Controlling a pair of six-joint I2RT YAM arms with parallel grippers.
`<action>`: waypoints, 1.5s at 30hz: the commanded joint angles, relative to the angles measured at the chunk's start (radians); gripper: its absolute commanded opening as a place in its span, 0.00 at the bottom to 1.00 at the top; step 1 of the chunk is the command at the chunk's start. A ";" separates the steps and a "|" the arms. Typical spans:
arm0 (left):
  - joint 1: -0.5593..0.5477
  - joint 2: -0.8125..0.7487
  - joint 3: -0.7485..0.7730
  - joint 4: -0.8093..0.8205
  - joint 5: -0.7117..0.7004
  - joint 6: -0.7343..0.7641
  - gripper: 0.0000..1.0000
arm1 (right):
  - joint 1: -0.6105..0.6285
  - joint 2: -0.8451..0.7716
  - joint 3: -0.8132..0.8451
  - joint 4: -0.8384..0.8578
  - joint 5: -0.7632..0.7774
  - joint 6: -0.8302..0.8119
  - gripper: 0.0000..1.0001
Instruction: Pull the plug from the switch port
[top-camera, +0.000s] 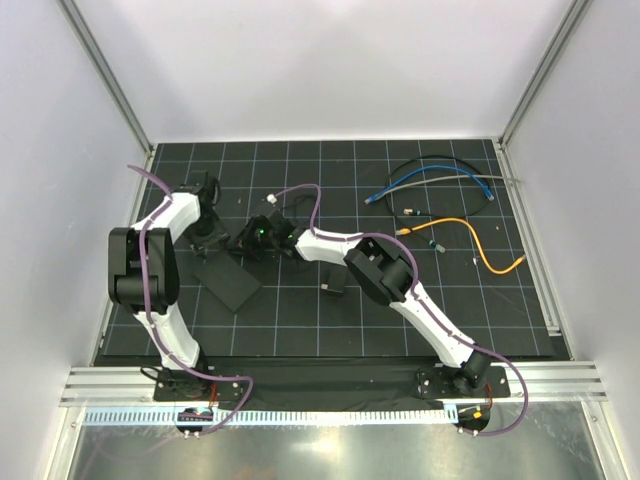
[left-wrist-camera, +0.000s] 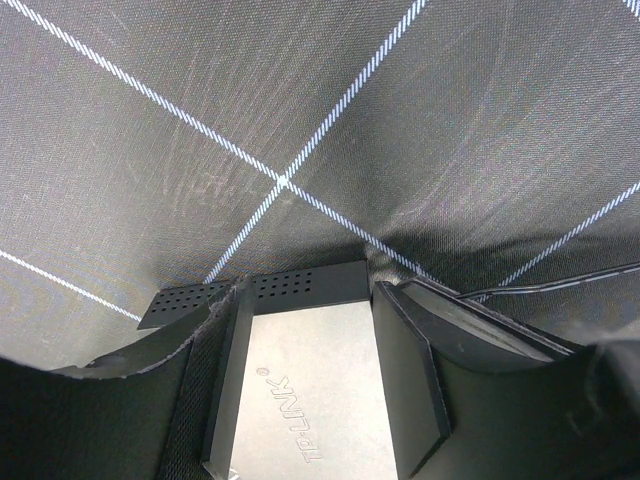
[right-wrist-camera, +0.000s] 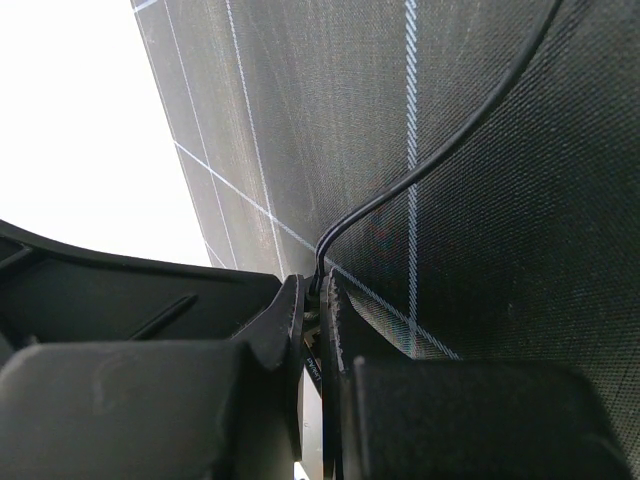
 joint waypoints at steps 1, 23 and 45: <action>-0.011 0.039 -0.005 -0.017 0.001 0.015 0.55 | 0.005 -0.014 -0.055 -0.132 0.038 -0.058 0.01; -0.018 -0.036 -0.091 0.039 0.024 0.028 0.49 | -0.088 -0.020 -0.096 -0.049 0.045 0.115 0.01; -0.029 -0.463 -0.263 0.171 0.378 0.037 0.56 | -0.079 -0.559 -0.441 -0.546 0.052 -0.673 0.07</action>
